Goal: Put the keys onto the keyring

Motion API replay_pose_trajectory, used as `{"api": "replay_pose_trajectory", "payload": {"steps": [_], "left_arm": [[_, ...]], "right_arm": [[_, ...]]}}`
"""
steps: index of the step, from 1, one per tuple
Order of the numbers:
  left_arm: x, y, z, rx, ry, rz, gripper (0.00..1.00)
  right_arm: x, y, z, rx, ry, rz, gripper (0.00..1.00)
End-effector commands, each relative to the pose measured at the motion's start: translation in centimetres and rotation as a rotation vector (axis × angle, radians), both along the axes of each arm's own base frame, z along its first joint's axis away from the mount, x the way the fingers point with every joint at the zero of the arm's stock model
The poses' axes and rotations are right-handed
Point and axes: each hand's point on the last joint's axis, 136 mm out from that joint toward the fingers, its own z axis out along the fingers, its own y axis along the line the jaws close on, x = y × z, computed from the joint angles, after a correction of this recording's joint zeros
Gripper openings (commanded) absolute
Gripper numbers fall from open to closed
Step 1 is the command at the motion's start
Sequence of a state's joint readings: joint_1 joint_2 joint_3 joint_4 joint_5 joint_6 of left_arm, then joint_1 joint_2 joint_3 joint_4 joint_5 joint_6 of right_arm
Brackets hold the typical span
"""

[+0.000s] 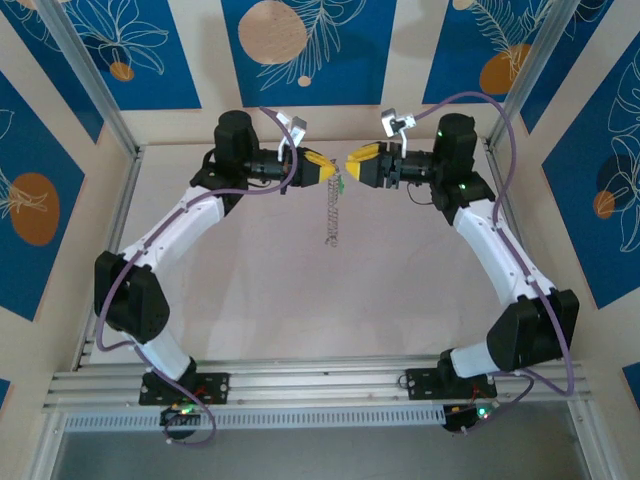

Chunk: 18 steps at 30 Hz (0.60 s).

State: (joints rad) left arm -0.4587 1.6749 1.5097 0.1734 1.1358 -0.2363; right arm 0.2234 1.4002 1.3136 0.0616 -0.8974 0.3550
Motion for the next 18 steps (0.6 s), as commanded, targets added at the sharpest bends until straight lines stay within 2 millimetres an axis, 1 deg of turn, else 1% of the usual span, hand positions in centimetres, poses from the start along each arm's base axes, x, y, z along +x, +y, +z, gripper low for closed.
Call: {"api": "replay_pose_trajectory", "payload": {"steps": [1, 3, 4, 5, 6, 10, 14, 18], "left_arm": [[-0.5, 0.3, 3.5, -0.098, -0.065, 0.036, 0.00], [-0.3, 0.3, 3.9, -0.118, -0.063, 0.060, 0.00], [-0.1, 0.3, 4.0, -0.124, -0.057, 0.069, 0.00], [0.1, 0.4, 4.1, -0.132, -0.053, 0.081, 0.00], [0.1, 0.4, 4.1, -0.137, -0.049, 0.091, 0.00], [0.2, 0.6, 4.2, -0.140, -0.042, 0.111, 0.00], [0.1, 0.6, 4.2, -0.141, -0.037, 0.115, 0.00], [0.0, 0.6, 4.3, -0.145, -0.040, 0.115, 0.00]], "right_arm": [[0.3, -0.8, 0.1, 0.032, 0.003, -0.121, 0.44], [0.8, -1.3, -1.0, 0.041, 0.011, -0.215, 0.45], [1.2, -1.5, -1.3, 0.047, 0.001, -0.267, 0.46], [1.3, -1.7, -1.9, 0.046, -0.010, -0.312, 0.48], [1.1, -1.8, -2.8, 0.044, -0.018, -0.338, 0.48], [0.9, -2.1, -4.4, 0.036, -0.029, -0.417, 0.49], [0.3, -1.1, -5.3, 0.012, -0.041, -0.424, 0.52], [0.0, 0.1, -5.5, -0.007, -0.062, -0.412, 0.54]]}}
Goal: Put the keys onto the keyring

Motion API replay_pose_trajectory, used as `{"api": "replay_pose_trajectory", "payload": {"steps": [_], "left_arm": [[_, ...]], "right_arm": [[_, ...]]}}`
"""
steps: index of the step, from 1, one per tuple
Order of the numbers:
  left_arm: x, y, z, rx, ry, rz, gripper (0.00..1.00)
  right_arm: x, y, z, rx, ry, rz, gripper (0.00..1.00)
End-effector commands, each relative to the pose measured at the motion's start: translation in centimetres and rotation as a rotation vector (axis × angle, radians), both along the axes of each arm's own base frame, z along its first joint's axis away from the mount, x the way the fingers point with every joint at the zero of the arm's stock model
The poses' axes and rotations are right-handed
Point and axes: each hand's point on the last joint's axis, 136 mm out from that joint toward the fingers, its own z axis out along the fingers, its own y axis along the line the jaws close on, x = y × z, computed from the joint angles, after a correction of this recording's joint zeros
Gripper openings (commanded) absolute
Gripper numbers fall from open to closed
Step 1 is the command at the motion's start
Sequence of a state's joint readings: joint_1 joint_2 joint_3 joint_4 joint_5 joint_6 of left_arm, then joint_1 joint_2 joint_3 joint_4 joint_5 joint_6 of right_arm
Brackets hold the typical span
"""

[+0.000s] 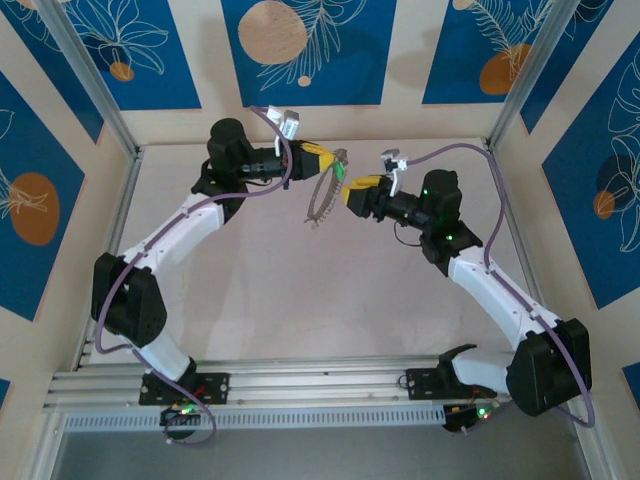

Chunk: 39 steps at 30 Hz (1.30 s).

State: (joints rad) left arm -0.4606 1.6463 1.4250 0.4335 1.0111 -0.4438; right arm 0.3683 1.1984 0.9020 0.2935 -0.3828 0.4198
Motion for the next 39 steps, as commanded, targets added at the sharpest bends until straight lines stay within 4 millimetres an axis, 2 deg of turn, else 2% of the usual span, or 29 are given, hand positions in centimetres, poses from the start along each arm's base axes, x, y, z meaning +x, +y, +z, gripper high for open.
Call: {"api": "replay_pose_trajectory", "payload": {"steps": [1, 14, 19, 24, 26, 30, 34, 39], "left_arm": [[-1.4, 0.3, 2.6, -0.047, -0.071, 0.000, 0.00], [-1.4, 0.2, 2.4, -0.041, -0.064, -0.010, 0.00], [-1.6, 0.2, 2.5, -0.040, -0.068, -0.014, 0.00], [-1.5, 0.3, 2.4, -0.039, -0.068, -0.008, 0.00], [-1.5, 0.2, 2.4, -0.037, -0.065, -0.009, 0.00], [-1.6, 0.2, 2.5, -0.038, -0.067, -0.012, 0.00], [-1.5, 0.2, 2.5, -0.036, -0.067, -0.011, 0.00], [-1.4, 0.2, 2.5, -0.035, -0.067, -0.008, 0.00]], "right_arm": [[-0.1, 0.2, 1.7, -0.008, -0.097, -0.040, 0.55], [1.1, 1.8, 4.3, -0.047, -0.178, -0.040, 0.55], [1.7, 2.2, 4.3, -0.068, -0.182, -0.030, 0.53], [1.4, 2.8, 3.8, -0.074, -0.171, 0.009, 0.49], [1.2, 2.9, 3.4, -0.077, -0.165, 0.018, 0.44], [1.0, 3.0, 3.1, -0.082, -0.161, 0.022, 0.26], [0.8, 3.0, 3.3, -0.081, -0.169, 0.029, 0.20], [0.3, 3.7, 3.6, -0.082, -0.175, 0.081, 0.06]]}}
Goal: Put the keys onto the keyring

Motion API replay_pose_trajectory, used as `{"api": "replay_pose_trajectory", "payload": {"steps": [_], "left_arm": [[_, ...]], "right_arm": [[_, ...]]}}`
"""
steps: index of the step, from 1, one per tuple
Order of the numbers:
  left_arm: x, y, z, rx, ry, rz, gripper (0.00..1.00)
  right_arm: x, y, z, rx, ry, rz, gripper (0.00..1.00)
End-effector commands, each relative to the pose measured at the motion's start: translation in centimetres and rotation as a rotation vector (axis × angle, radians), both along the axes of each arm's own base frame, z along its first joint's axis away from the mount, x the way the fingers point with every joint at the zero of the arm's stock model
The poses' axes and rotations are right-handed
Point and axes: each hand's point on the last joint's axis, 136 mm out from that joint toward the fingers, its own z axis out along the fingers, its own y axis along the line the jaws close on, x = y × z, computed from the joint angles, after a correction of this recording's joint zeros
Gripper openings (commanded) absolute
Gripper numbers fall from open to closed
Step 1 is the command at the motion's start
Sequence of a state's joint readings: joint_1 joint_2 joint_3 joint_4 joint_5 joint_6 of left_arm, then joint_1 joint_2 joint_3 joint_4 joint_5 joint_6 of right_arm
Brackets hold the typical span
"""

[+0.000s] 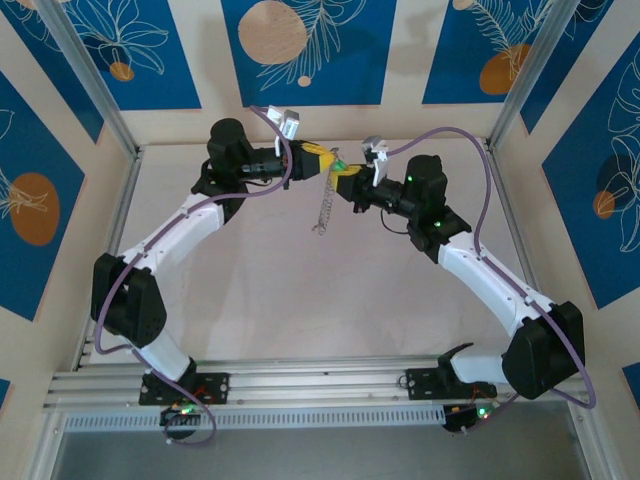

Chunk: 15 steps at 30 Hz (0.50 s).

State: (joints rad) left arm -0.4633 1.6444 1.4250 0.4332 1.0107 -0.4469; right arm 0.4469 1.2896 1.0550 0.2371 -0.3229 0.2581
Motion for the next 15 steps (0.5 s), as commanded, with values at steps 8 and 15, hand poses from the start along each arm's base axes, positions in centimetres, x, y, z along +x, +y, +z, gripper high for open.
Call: {"api": "replay_pose_trajectory", "payload": {"steps": [8, 15], "left_arm": [[-1.1, 0.3, 2.7, -0.041, -0.076, 0.008, 0.00], [-1.1, 0.3, 2.6, -0.044, -0.080, 0.010, 0.00]], "right_arm": [[-1.4, 1.6, 0.7, -0.003, -0.010, 0.099, 0.00], [-1.6, 2.4, -0.1, -0.008, 0.013, 0.133, 0.00]]}}
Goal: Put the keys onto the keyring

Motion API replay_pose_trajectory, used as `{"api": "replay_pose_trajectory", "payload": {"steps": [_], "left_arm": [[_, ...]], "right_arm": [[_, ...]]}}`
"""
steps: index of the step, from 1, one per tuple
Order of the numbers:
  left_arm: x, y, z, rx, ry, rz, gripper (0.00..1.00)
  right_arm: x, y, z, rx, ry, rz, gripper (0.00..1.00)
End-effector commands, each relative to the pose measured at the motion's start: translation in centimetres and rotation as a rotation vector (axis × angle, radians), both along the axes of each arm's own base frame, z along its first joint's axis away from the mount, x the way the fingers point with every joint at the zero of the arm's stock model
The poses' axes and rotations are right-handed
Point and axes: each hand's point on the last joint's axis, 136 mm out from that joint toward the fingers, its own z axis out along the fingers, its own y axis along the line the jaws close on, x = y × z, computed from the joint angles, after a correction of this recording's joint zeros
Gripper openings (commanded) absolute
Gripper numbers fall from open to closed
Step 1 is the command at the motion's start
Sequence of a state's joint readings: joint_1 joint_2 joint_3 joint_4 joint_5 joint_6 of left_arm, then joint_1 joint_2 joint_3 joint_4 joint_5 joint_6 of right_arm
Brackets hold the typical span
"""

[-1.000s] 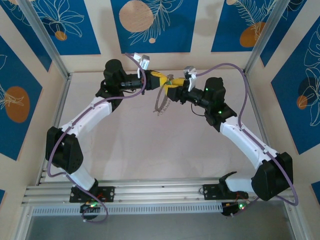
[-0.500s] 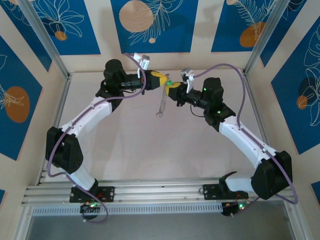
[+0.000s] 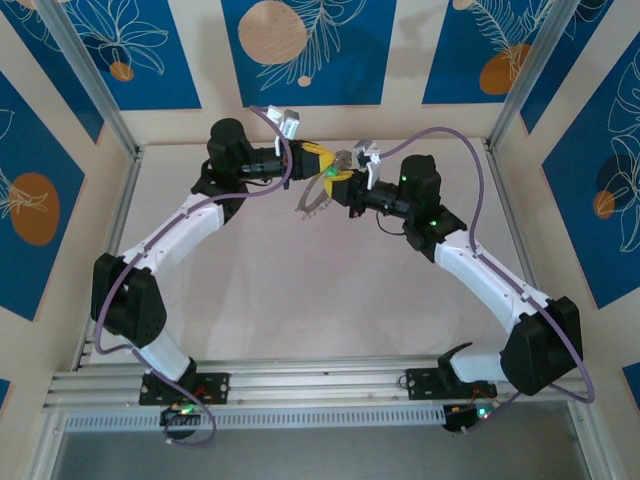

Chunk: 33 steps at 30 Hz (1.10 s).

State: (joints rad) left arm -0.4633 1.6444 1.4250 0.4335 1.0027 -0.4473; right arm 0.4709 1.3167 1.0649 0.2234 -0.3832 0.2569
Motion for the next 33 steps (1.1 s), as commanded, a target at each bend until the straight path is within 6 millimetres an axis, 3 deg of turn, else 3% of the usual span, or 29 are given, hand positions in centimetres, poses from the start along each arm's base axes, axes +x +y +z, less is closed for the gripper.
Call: {"api": "replay_pose_trajectory", "payload": {"steps": [1, 7, 12, 17, 25, 33], "left_arm": [[-1.3, 0.3, 2.5, -0.043, -0.078, 0.002, 0.00], [-1.2, 0.3, 2.1, -0.042, -0.069, 0.013, 0.00], [-0.6, 0.4, 1.2, -0.036, -0.058, 0.045, 0.00], [-0.3, 0.5, 0.8, -0.038, -0.056, 0.065, 0.00], [-0.9, 1.5, 0.6, -0.073, -0.070, 0.088, 0.00], [-2.0, 2.1, 1.2, -0.136, -0.086, 0.072, 0.00]], "right_arm": [[-0.6, 1.0, 0.7, 0.002, -0.013, 0.055, 0.00], [-0.2, 1.2, 0.4, -0.007, 0.011, 0.054, 0.00], [0.0, 0.0, 0.8, 0.021, 0.084, 0.027, 0.35], [0.2, -3.1, 0.4, 0.065, 0.215, -0.008, 0.49], [-2.1, -6.2, 1.5, 0.087, 0.288, -0.050, 0.52], [-2.2, -9.8, 3.6, 0.095, 0.402, -0.222, 0.54]]}}
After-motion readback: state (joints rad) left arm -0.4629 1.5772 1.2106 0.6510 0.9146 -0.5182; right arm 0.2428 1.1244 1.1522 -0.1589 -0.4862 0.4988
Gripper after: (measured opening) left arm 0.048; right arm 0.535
